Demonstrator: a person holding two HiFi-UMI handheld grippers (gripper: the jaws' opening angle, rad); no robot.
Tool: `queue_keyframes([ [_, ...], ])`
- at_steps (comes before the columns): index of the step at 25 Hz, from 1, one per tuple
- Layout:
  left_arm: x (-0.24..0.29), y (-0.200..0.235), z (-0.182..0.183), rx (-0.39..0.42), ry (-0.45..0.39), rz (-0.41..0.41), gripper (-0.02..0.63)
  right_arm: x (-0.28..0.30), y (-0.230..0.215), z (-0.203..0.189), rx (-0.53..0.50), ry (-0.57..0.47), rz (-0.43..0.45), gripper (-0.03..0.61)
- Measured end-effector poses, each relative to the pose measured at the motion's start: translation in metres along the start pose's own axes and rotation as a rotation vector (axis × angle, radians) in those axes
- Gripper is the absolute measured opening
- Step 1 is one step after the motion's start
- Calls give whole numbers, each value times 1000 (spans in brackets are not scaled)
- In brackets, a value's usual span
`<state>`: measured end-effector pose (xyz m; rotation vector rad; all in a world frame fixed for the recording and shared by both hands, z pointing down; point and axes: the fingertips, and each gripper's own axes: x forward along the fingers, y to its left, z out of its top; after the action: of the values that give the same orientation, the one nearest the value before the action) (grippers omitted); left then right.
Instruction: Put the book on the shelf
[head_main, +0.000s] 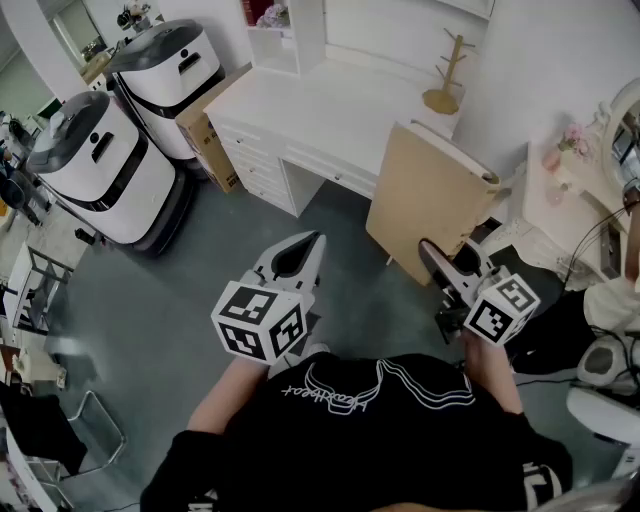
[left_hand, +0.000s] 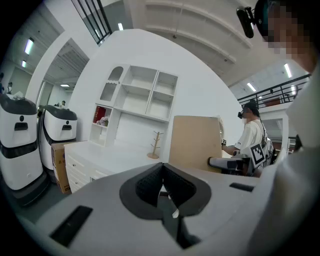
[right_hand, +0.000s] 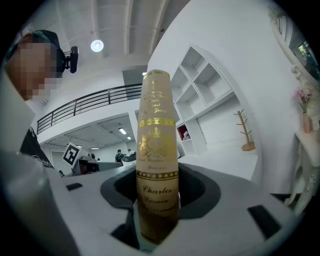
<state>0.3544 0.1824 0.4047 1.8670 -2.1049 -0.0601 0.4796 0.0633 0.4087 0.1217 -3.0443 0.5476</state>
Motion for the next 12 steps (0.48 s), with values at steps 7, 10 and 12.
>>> queue_keyframes([
  [7, 9, 48, -8, -14, 35, 15, 2, 50, 3, -21, 10, 45, 1, 206],
  [10, 10, 76, -5, -15, 42, 38, 2, 75, 10, -21, 29, 40, 12, 206],
  [12, 7, 94, 0, -28, 42, 42, 2, 92, 14, -17, 29, 34, 14, 206],
])
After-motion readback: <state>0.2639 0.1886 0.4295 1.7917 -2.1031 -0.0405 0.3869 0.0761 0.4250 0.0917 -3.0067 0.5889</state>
